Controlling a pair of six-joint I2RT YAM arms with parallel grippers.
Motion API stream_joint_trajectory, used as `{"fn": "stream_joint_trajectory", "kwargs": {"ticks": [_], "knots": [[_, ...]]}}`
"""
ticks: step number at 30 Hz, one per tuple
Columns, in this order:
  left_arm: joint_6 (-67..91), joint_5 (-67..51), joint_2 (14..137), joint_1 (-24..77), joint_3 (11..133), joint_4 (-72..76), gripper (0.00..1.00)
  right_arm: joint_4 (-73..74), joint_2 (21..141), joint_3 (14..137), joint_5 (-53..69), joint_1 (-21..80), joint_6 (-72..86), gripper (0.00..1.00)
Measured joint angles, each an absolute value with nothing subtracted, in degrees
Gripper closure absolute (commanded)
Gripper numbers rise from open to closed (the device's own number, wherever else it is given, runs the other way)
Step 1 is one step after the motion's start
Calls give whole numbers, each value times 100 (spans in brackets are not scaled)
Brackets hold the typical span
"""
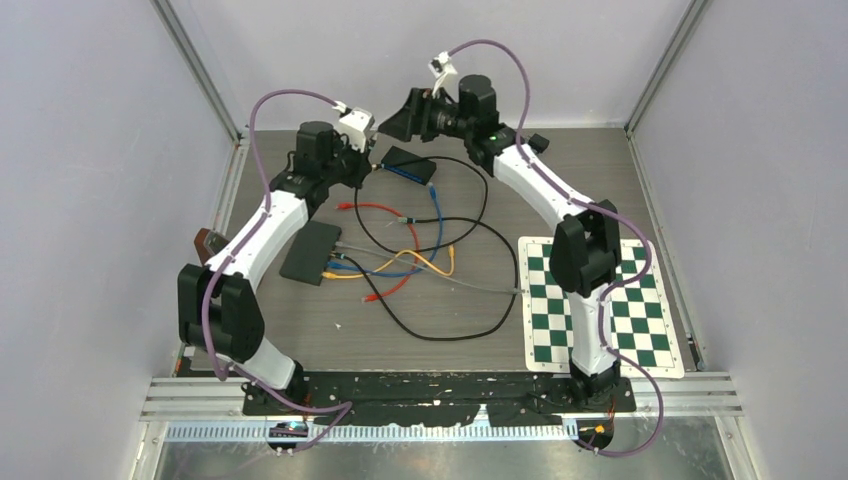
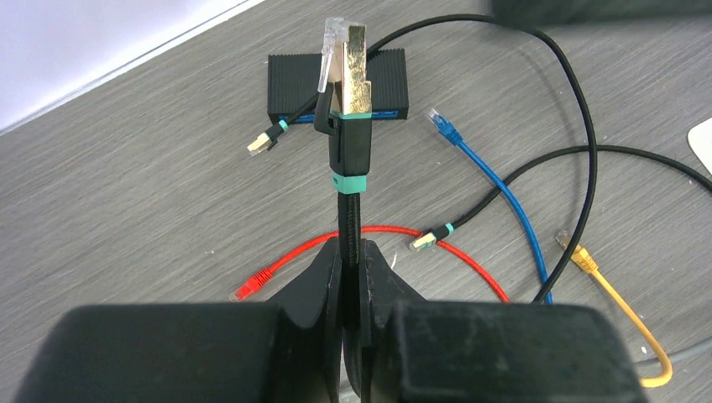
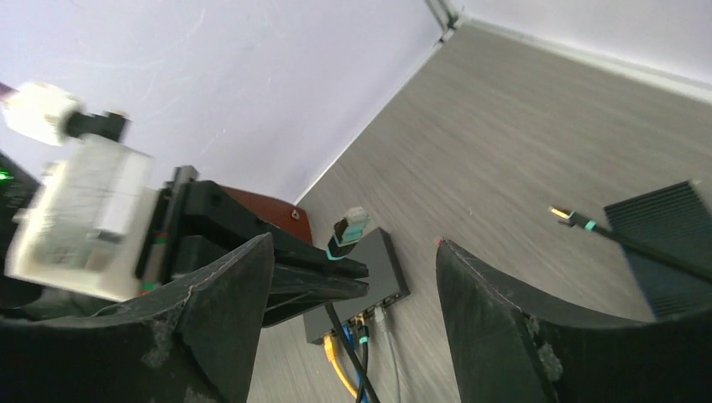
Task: Insert the plug into the switch port
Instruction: Pick up the connector from the center of the board.
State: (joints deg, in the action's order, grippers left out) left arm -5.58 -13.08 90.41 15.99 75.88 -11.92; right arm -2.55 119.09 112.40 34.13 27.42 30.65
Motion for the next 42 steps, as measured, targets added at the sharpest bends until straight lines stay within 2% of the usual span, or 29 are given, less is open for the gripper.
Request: {"fn": "stream_joint_trajectory", "kwargs": {"ticks": [4,8,10,13,15,21,24,26,30,38,42], "knots": [[-558,-1380,8930,1616,7417,-1192,100,-211,12178,11240,3444,2904,3120,30],[-534,-1514,8897,1629,7314,-1192,100,-226,12333,11240,3496,2952,3199,47],[-502,-1590,8892,1643,7282,-1190,100,-298,12381,11240,3559,2952,3269,59],[-454,-1702,8892,1651,7258,-1184,100,-519,12407,11168,3662,2958,3343,85],[-425,-1743,8892,1651,7240,-1184,96,-834,12405,11039,3734,2961,3444,94],[-318,-1815,8890,1651,7076,-1275,78,-1627,12204,10276,3922,2956,3271,95],[-255,-1929,8836,1651,6987,-1275,61,-2108,11946,9664,4060,2891,3135,95],[-191,-2010,8750,1649,6952,-1271,56,-2447,11852,9367,4174,2832,3131,95],[-64,-2552,8530,1542,6919,-1256,55,-3135,11736,8932,4523,2637,3164,95],[543,-4346,8578,1190,6952,-1155,53,-4757,11465,8283,5631,2477,3435,95],[725,-4777,8578,1194,6952,-967,55,-5618,11410,8173,5835,2495,3806,95]]}}
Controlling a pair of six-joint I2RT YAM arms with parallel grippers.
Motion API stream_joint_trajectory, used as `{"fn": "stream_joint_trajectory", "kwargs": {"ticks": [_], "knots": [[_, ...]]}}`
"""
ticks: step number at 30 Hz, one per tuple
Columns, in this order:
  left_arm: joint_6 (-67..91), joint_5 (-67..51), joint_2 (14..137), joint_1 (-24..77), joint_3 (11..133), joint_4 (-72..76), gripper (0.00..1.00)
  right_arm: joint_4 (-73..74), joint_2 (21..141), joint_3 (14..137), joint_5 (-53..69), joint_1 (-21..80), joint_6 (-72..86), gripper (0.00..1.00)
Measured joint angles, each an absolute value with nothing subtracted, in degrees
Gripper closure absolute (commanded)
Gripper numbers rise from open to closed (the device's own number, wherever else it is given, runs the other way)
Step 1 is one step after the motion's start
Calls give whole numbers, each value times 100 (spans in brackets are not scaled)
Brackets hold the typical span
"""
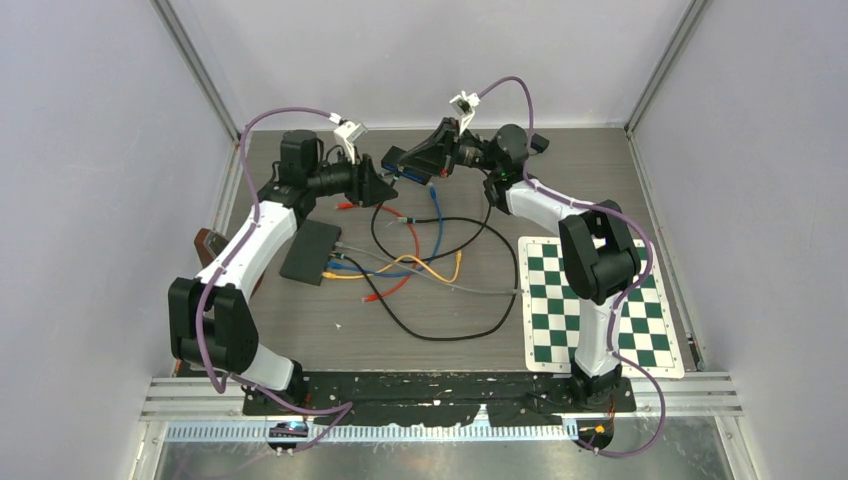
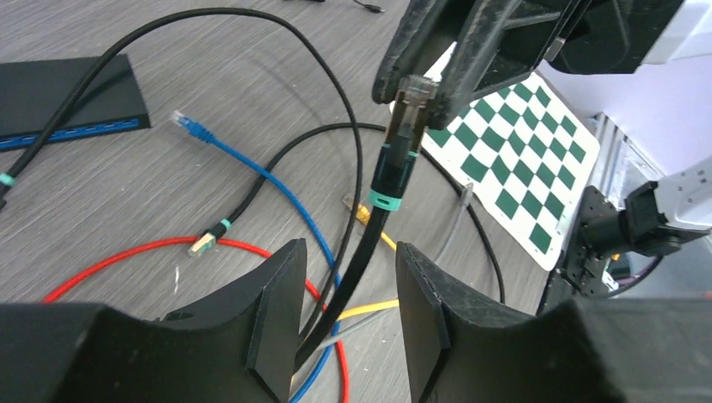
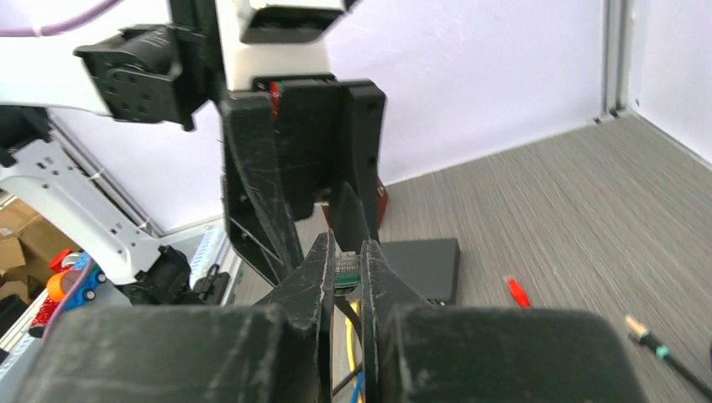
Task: Insert the plug into the switch port
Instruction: Pick up the connector from the center of the board.
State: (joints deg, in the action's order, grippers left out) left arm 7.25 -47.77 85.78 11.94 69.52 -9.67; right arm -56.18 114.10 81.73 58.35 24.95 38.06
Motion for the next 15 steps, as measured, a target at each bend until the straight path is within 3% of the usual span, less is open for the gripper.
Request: {"fn": "stream_joint_trajectory", "kwargs": {"ticks": [15], "knots": [[2241,-5811,8713,1199,6643,731,63,-7319,11415,8173,6224,2460,4866,95]]}}
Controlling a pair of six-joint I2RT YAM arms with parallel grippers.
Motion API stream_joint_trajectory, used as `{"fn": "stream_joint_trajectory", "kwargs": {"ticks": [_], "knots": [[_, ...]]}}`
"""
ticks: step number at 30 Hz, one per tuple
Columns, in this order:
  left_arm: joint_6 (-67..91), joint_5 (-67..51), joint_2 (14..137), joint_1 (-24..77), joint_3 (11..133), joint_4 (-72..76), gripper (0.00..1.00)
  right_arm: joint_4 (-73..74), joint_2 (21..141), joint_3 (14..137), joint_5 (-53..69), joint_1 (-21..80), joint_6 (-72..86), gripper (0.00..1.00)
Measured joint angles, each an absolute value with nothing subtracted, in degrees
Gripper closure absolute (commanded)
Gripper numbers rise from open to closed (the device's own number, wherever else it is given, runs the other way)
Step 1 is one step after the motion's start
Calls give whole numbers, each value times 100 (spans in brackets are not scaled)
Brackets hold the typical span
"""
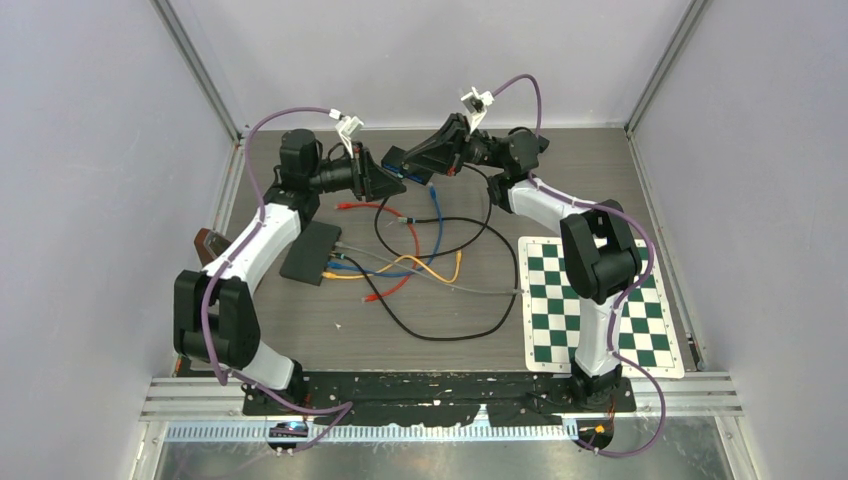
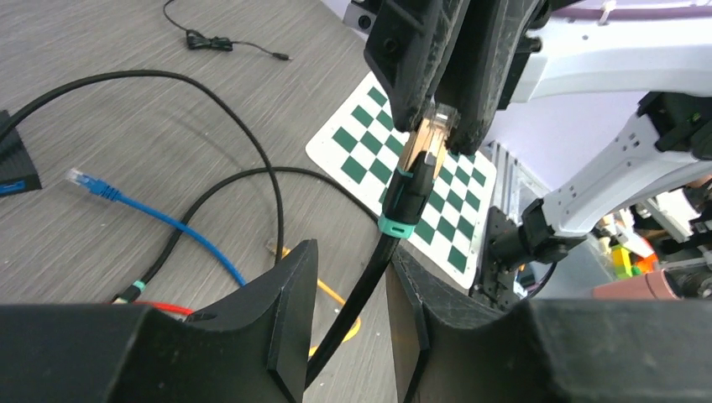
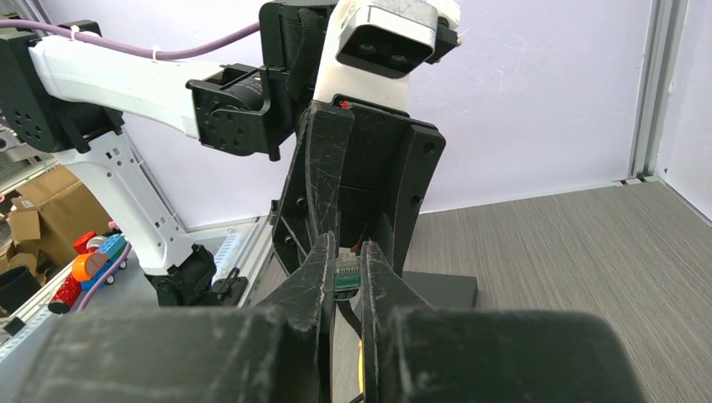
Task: Insert the plug into the switch port
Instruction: Pick up the connector from the center of the board.
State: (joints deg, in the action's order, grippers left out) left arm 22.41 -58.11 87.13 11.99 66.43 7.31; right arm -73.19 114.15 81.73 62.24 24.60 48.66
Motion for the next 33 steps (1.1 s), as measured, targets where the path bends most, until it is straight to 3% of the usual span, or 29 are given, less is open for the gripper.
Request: {"fn": "stream_joint_trajectory", "kwargs": {"ticks": [15,33], "knots": [[2554,-5854,8729,1188,6630,1066,63,-7417,11493,8173,6287,2451,4989,95],[2840,-5739,8729,1188,6482,1450,52,-7411,11526,8169,6289,2425,4987,95]]}}
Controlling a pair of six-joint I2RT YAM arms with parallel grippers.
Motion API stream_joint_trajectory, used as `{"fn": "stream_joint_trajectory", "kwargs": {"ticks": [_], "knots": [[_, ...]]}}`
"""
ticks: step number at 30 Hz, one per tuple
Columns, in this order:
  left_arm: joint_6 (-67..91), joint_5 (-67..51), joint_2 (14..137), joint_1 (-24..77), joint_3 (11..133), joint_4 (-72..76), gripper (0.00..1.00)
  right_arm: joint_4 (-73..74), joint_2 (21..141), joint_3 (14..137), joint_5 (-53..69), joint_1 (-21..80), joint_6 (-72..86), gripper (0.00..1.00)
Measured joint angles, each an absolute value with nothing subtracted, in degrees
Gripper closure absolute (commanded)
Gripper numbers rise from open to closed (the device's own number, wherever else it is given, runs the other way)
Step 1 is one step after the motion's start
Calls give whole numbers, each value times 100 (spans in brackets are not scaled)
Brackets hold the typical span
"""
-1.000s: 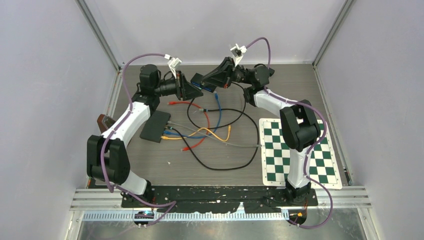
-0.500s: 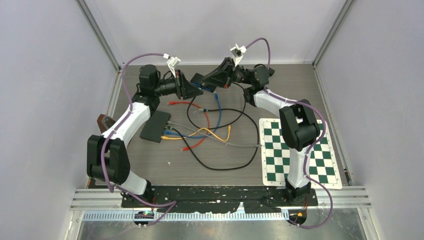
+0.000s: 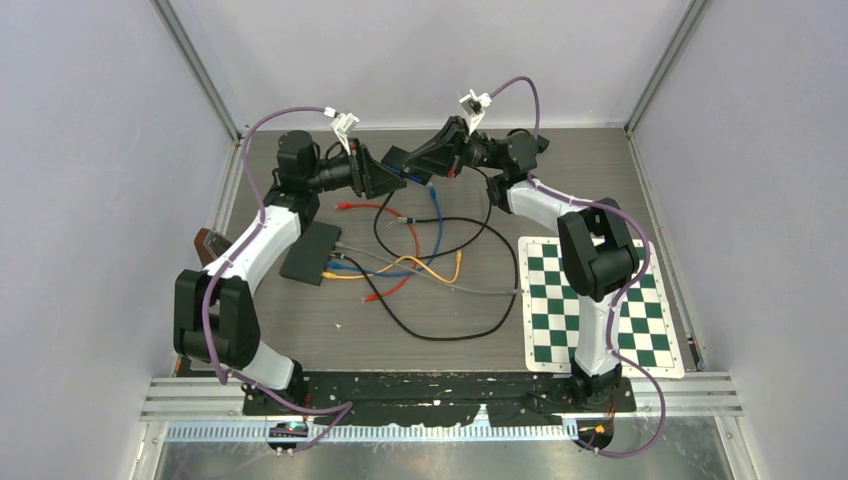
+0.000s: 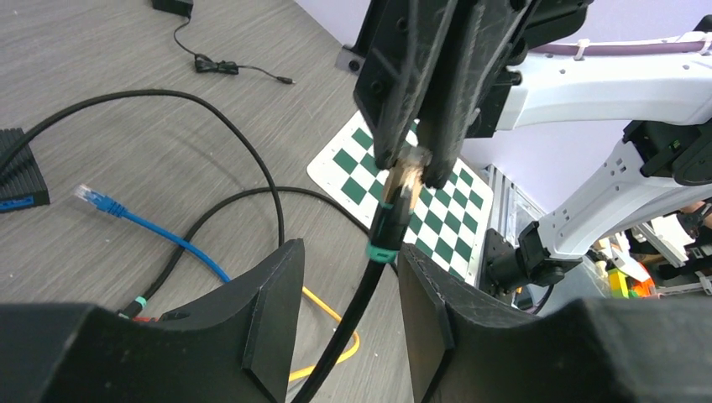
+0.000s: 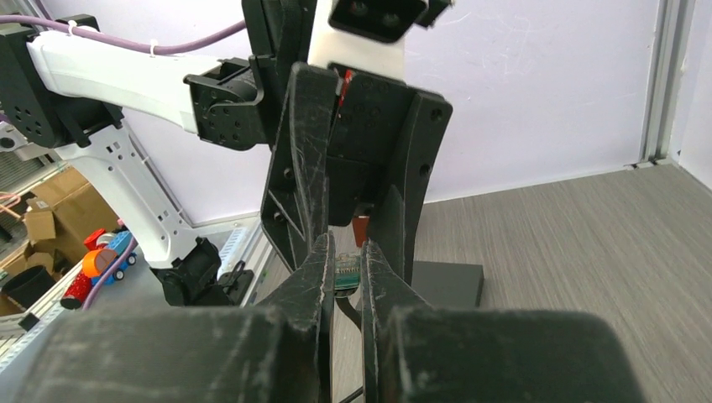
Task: Insert the plug into the switch port
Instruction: Pick up the connector from the center of the board.
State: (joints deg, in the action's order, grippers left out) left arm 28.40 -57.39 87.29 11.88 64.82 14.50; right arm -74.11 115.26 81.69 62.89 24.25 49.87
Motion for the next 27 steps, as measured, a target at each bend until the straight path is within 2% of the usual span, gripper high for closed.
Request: {"fn": "stream_joint_trajectory", "kwargs": {"ticks": [3,12,27], "knots": [[2858,-5743,8726,1188,6479,1612,51,-7349,11587,8169,6337,2425,4987,95],[2812,-5756,8726,1188,6479,1691,59,-7076,11745,8171,6375,2425,4987,95],[2504,-5712,8735,1188,6486,1306,64,-6904,11749,8171,6370,2408,4987,95]]}}
